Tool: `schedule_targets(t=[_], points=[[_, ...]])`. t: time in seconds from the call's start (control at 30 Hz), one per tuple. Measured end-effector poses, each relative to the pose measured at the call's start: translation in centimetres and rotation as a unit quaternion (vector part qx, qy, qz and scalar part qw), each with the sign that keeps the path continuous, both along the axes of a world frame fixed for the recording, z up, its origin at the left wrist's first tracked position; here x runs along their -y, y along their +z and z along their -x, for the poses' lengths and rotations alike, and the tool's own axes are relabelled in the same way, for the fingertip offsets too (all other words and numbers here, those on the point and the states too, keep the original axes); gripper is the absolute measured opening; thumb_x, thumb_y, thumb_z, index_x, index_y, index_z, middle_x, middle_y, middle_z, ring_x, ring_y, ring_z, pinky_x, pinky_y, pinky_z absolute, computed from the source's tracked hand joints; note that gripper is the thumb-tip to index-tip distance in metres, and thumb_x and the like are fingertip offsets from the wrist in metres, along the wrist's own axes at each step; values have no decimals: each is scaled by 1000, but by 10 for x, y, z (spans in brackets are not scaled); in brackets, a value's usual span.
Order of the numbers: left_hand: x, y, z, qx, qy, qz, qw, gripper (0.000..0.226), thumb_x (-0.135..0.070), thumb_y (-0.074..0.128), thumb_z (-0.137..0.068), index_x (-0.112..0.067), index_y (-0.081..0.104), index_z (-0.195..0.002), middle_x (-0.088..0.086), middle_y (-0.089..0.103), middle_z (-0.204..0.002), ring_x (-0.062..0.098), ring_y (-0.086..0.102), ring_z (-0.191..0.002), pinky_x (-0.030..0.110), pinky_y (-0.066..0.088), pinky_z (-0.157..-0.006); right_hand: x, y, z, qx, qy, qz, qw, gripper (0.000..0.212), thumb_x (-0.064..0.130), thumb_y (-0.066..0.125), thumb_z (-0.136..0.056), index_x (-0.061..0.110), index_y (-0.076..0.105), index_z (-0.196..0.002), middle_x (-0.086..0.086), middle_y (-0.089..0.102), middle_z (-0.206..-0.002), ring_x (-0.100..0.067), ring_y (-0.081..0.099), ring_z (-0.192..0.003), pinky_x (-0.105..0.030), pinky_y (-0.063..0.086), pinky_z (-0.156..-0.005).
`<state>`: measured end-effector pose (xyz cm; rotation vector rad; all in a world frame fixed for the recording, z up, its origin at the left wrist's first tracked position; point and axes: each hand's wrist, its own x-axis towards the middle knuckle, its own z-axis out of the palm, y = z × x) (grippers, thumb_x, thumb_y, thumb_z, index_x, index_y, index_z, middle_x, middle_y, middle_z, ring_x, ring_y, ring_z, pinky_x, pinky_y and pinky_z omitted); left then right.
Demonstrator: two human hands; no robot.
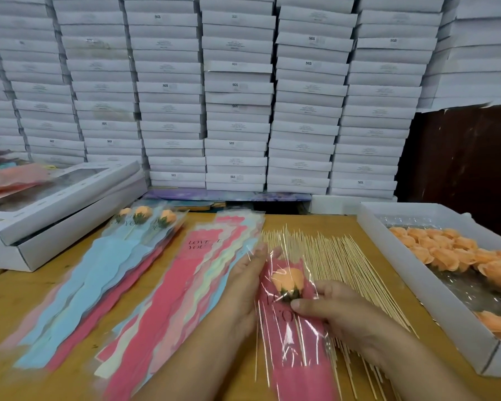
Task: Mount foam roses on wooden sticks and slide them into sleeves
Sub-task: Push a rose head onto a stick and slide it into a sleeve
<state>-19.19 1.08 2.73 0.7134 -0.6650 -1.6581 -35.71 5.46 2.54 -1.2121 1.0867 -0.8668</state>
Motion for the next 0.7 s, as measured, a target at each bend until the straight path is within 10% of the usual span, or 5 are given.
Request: schedule_targets(t=[0.1,0.3,0.7], points=[[4,0,0,63,54,-3,997,39,-40,65,-93,-11,65,-119,12,75,-111,29,73,-101,49,59,-89,7,0,0,-1,-74,16,997,14,9,79,-78,7,78,-92,-18,76,-96,-33,74,-90,-44,58,-85],[11,13,-13,347,188,121,911,32,-16,54,-98,-29,53,-127,-7,62,-114,6,62,-91,27,54,-78,12,0,4,19,-125,19,992,14,0,70,-86,4,76,-97,-16,77,-94,-29,75,-86,-32,58,-71],[-28,-1,-1,329,-199,-7,923,53,-19,89,-65,-2,69,-110,15,77,-95,27,74,-82,42,60,-80,28,17,13,111,-230,78,964,14,13,71,-88,10,76,-101,-12,77,-92,-21,70,-72,-30,55,-65]])
